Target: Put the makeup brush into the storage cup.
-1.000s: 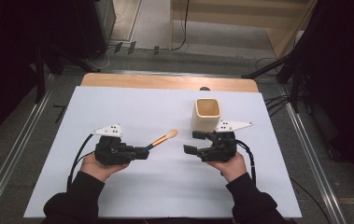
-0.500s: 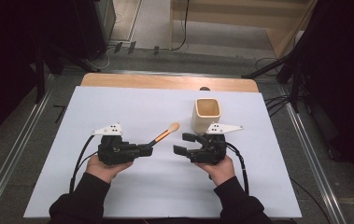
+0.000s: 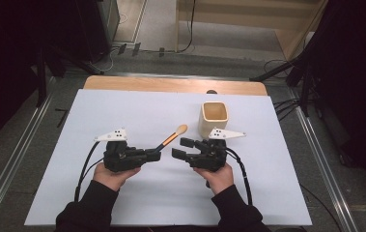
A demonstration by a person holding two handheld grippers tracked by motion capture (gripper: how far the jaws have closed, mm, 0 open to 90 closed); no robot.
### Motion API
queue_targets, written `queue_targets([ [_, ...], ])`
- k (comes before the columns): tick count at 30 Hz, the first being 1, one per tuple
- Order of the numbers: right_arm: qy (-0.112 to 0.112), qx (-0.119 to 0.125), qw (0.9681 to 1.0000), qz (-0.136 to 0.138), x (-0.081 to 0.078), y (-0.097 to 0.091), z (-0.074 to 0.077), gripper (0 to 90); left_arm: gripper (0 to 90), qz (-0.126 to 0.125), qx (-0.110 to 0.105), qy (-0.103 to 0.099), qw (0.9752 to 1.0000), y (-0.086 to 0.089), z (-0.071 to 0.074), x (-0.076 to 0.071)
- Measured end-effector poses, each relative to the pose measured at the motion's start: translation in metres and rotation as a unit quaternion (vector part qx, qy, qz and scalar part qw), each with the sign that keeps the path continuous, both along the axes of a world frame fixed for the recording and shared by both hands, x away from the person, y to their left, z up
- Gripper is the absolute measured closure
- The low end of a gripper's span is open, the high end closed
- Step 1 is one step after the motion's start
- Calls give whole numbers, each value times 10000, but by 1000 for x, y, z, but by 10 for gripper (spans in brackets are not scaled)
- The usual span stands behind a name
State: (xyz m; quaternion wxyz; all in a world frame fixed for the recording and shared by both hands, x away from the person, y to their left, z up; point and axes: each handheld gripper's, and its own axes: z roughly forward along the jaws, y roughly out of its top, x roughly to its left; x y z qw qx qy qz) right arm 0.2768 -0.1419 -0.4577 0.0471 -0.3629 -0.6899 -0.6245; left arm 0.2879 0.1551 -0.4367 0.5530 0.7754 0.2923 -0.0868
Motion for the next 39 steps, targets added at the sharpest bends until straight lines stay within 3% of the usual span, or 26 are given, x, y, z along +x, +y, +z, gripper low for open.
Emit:
queue_targets([
  [7,103,217,9997,-38,1,5,-2,367,798,-10,-28,-53,10000,-6,-3,-3],
  [10,190,418,9989,17,2,7,-4,418,798,0,-41,-62,10000,-10,-6,-5],
  [17,263,613,9978,39,2,8,-5,480,799,34,-139,-102,9998,-14,-11,-9],
  [27,457,815,9956,119,2,12,-8,614,798,24,-410,78,9991,-16,-18,-8],
  [34,566,950,9938,149,3,10,-10,698,798,-39,-421,79,9991,-17,-19,-9],
  [39,944,1399,9853,253,5,8,-19,746,798,-82,-387,97,9992,-18,-20,-8],
])
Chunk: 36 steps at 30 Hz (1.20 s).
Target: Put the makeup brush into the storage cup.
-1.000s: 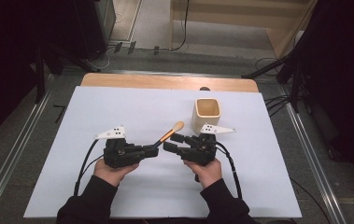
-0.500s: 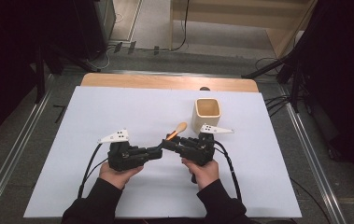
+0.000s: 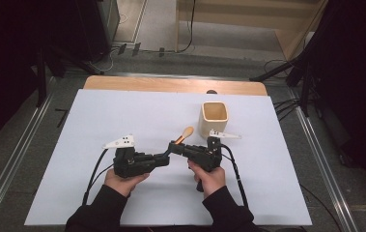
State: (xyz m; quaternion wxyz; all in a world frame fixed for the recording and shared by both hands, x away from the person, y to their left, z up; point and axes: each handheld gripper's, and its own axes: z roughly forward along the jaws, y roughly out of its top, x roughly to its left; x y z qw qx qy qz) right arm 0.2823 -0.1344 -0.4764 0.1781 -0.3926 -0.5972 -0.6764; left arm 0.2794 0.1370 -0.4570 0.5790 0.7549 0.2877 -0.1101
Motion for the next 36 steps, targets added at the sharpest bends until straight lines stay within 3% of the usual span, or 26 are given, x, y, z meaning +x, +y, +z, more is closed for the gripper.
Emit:
queue_targets([
  [7,228,192,9994,171,1,-1,0,779,796,-96,-28,-19,9999,0,-1,1],
  [20,247,163,9991,297,3,-2,1,785,775,-166,48,-1,9999,0,1,1],
  [29,-4,-15,9996,284,3,-5,10,785,566,-180,239,-18,9996,4,3,4],
  [36,-203,-486,9982,299,2,-6,16,785,399,-269,343,-162,9989,7,6,5],
])
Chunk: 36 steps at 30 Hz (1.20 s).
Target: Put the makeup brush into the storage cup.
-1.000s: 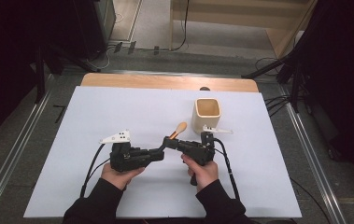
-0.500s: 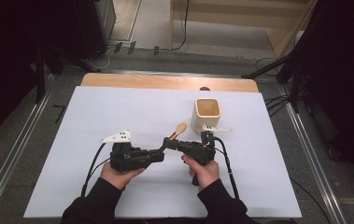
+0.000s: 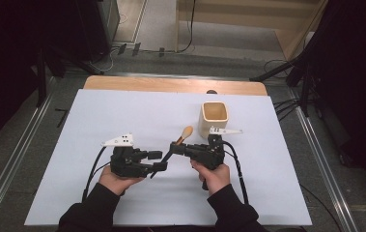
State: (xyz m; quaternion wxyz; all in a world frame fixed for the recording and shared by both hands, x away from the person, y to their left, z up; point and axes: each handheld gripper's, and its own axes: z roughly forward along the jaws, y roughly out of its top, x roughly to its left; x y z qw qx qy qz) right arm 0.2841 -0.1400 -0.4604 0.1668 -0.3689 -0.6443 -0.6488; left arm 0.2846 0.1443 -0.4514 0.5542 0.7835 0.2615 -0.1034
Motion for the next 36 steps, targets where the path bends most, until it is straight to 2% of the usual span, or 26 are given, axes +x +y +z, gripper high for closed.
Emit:
queue_targets([
  [1,-109,-186,9998,24,-1,1,3,785,372,-92,68,-32,9999,0,1,0],
  [2,-109,-186,9998,24,-1,1,3,785,353,-92,68,-32,9999,0,1,0],
  [3,-176,-289,9994,49,-1,3,5,785,337,-161,257,-159,9994,-2,3,-2],
  [5,-206,-299,9993,67,-1,4,5,785,324,-228,327,-242,9989,-3,4,-4],
  [6,-271,-466,9985,119,-2,6,6,785,292,-245,367,-265,9987,-4,5,-5],
  [12,-486,-774,9954,291,-3,9,11,785,260,-507,585,-480,9958,-6,6,-8],
  [13,-613,-912,9932,394,-4,11,14,785,260,-570,620,-488,9952,-6,6,-8],
  [14,-613,-912,9932,394,-4,11,14,785,260,-618,660,-504,9946,-6,7,-8],
  [15,-763,-1049,9903,495,-5,13,18,785,263,-733,696,-501,9936,-5,7,-8],
  [16,-763,-1049,9903,495,-5,13,18,785,264,-733,696,-501,9936,-5,7,-8],
  [17,-847,-1161,9877,619,-5,15,21,784,274,-828,664,-494,9931,-5,8,-7],
  [20,-933,-1264,9849,728,-6,16,24,784,300,-951,653,-516,9920,-3,9,-6],
  [21,-972,-1285,9840,761,-6,17,25,785,319,-1077,634,-524,9908,-3,10,-5],
  [22,-1062,-1359,9808,908,-5,18,26,784,338,-1124,658,-529,9901,-4,11,-5],
  [23,-1069,-1376,9801,951,-5,18,27,784,345,-1249,720,-591,9878,-4,11,-4],
  [24,-1069,-1376,9801,951,-5,18,27,784,359,-1249,720,-591,9878,-4,11,-4],
  [25,-1112,-1425,9779,1051,-5,18,28,784,374,-1338,692,-574,9869,-4,10,-2],
  [26,-1112,-1425,9779,1051,-5,18,28,784,384,-1338,692,-574,9869,-4,10,-2],
  [27,-1195,-1488,9750,1140,-4,17,29,784,399,-1372,676,-566,9866,-5,10,-2],
  [28,-1195,-1488,9750,1140,-4,17,29,784,399,-1403,680,-533,9863,-5,9,-1],
  [29,-1327,-1593,9702,1254,-4,17,29,784,419,-1413,738,-537,9857,-6,7,-1],
  [30,-1327,-1593,9702,1254,-4,17,29,784,429,-1413,738,-537,9857,-6,7,-1],
  [31,-1398,-1721,9658,1344,-4,18,29,784,436,-1440,775,-527,9851,-7,6,0],
  [32,-1398,-1721,9658,1344,-4,18,29,784,436,-1438,786,-534,9850,-8,5,-1],
  [33,-1459,-1789,9625,1422,-4,17,28,784,465,-1467,804,-554,9844,-10,4,0],
  [36,-1493,-1831,9603,1484,-4,17,27,784,491,-1472,823,-533,9842,-13,2,0],
])
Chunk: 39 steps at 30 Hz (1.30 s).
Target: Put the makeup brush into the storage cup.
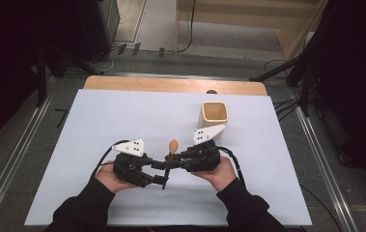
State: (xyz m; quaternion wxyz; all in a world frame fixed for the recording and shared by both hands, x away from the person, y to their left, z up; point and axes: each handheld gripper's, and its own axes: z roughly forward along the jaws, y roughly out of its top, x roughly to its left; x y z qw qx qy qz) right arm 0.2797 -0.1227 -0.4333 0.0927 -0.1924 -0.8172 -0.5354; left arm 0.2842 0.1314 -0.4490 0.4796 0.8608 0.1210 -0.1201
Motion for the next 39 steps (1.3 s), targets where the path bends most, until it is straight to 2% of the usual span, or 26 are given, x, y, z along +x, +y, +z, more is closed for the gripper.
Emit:
queue_targets([
  [1,-82,-43,9999,58,-1,1,0,784,501,-21,5,13,10000,-3,-2,-1],
  [4,-95,-35,9999,93,-2,2,0,784,515,-35,34,45,10000,-5,-3,-1],
  [13,-134,-76,9997,203,-4,5,0,783,682,-99,6,-25,9999,-6,-3,-4],
  [23,-118,-28,9998,158,-4,6,-1,782,775,-93,85,-147,9998,-6,-3,-4],
  [32,-170,17,9998,133,-5,5,-1,771,791,-97,112,-314,9994,-6,-1,-5],
  [34,-193,94,9997,85,-5,4,-2,741,792,-87,48,-308,9995,-5,-1,-5],
  [35,-283,160,9995,28,-6,3,-3,682,792,-89,58,-309,9995,-5,0,-5],
  [38,-351,240,9991,-12,-9,3,-5,681,792,-77,52,-334,9994,-4,0,-5],
  [39,-439,323,9985,-63,-11,3,-6,606,792,-88,40,-343,9994,-4,0,-6],
])
